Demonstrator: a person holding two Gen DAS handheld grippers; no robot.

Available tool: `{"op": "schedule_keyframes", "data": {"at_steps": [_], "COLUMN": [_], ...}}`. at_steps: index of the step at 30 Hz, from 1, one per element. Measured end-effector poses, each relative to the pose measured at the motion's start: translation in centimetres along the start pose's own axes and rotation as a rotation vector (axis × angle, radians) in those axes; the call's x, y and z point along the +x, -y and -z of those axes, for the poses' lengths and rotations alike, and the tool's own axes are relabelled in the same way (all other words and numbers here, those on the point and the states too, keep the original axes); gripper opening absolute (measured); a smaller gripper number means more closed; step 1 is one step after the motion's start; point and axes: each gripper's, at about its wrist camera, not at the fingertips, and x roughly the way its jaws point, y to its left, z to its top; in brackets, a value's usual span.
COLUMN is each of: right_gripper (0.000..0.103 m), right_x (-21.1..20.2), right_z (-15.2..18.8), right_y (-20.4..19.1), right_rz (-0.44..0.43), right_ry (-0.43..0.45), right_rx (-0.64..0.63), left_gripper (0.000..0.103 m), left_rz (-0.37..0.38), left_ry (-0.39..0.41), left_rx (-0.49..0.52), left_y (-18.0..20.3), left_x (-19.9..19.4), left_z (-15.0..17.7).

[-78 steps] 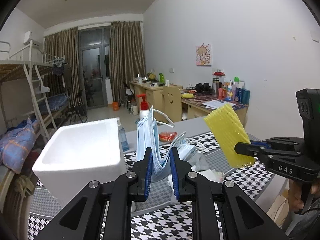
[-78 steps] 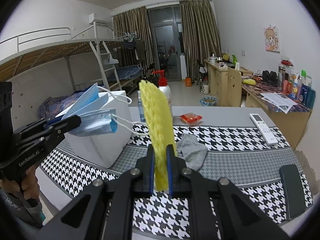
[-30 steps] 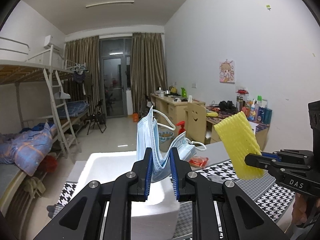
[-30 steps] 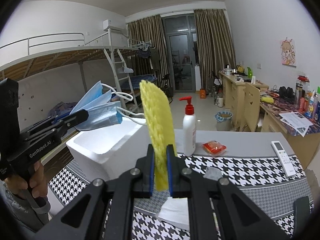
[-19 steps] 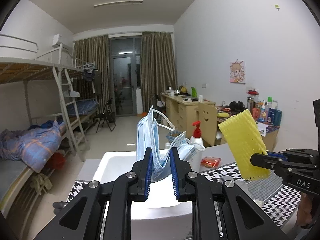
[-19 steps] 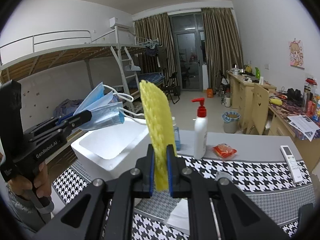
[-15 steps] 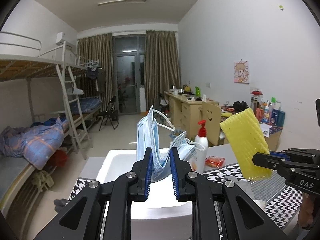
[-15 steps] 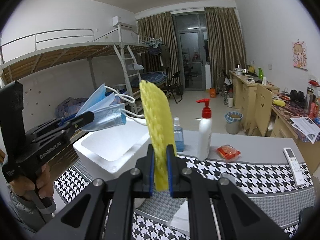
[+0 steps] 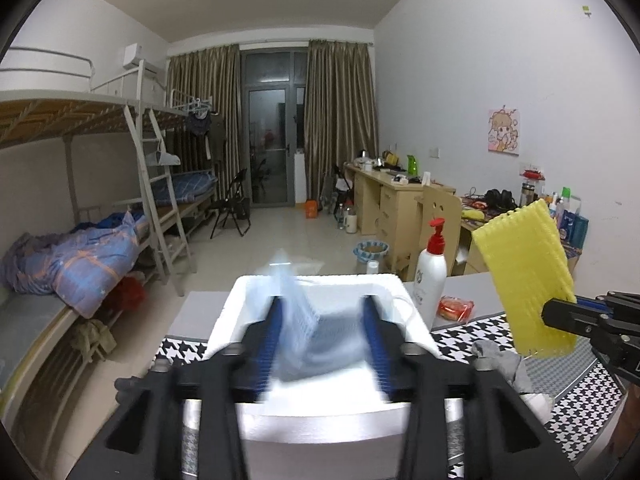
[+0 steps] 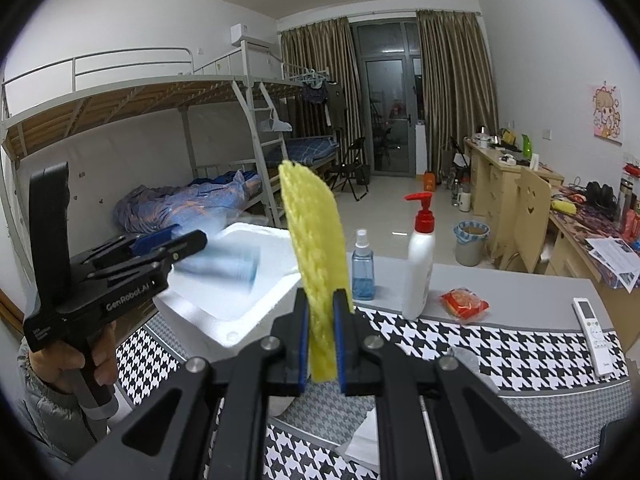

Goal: Organize soft objects
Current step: 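Lower the masks into the white foam box and open the left gripper, then lower the yellow foam net into the foam box and open the right gripper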

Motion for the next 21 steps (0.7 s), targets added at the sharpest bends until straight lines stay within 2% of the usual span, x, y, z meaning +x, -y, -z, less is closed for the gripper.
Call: {"op": "schedule_keyframes", "data": {"at_steps": [3,9,13,21], "right_gripper": [0.014,0.014,0.014,0.014], "right_x": [0.3,0.6,0.8,1.6], "right_z": [-0.2,-0.5,-0.9,-1.5], "right_y": [-0.2,-0.9,-1.3,-2.7], "right_rz": [0.005,0.006,-0.012,-0.030], "right_ry": [-0.005,-0.007,0.008,0.005], "right_rx": [-0.003,-0.015,-0.018,-0.032], "left_gripper": [0.080,0.099,0.102,0.102], "left_rz": [-0.021,-0.040,-0.031,-0.046], "left_ry": [0.018,0.045,0.051,0.072], "left_rx": [-0.009,-0.023,-0.034,-0.031], "left_y": [-0.4,-1.3,-1.7,-2.3], "left_x": [-0.4,-1.2,-1.6,-2.6], "left_z": [0.1,0.1,0.1,0.2]}}
